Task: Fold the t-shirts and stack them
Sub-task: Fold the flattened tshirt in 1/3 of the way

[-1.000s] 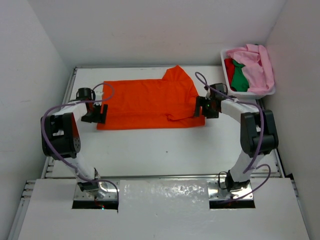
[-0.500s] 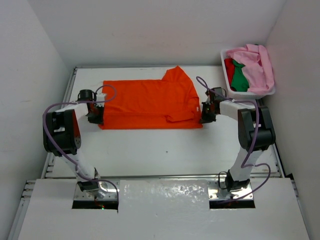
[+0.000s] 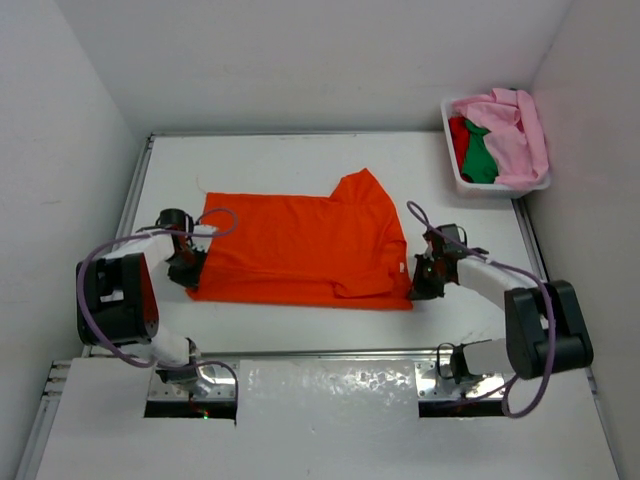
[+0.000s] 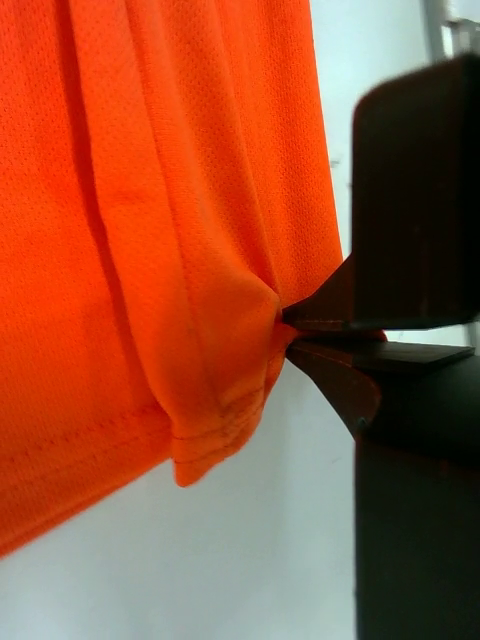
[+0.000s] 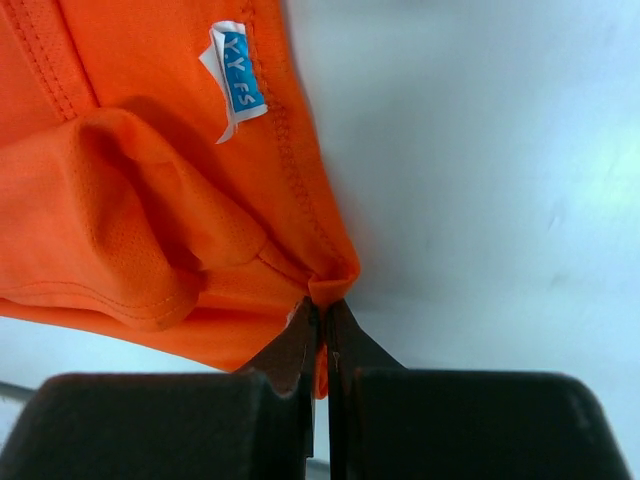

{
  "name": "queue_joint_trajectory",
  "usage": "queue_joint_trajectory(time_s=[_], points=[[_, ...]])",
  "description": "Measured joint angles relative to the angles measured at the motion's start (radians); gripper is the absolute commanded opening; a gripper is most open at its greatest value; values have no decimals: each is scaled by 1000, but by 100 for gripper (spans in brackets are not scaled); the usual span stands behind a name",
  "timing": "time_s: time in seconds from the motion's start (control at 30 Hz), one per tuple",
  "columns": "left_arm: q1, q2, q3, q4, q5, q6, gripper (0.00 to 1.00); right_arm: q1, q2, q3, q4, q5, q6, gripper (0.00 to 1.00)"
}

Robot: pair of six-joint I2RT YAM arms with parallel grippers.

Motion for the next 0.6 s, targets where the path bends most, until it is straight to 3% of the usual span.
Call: queue_joint_trajectory(time_s=[0.07,0.1,0.13,0.17,0.2,0.23,0.37,0.4,0.6], points=[[1,-24,-25,-40,-19,12,10,19,-55,-46,-10,-3,19,2],[1,-32,-34,-57,-29,19,20,27,-76,-63,-12,-5,26,7],[1,-39,-42,-71,-37,26,24,32,-95,-77,-18,-8,34,26],[2,-45,-50,-85,-45,29,30,34,-113,-89,-29,-11,41,34],[3,-50,-55,-100,-53,32,42,35,-129,-92,-42,-15,47,42],[3,-53,-58,-113,-60,37,45,35,-143,-92,-58,-11,45,52],[6,-60,-26,-193,-87,40,53,35,-162,-21,-189,59,2,56],[7,-60,5,-214,-94,40,63,35,-162,19,-223,80,-14,56],[29,-52,349,-227,-89,18,69,35,-126,375,-264,132,-119,58]])
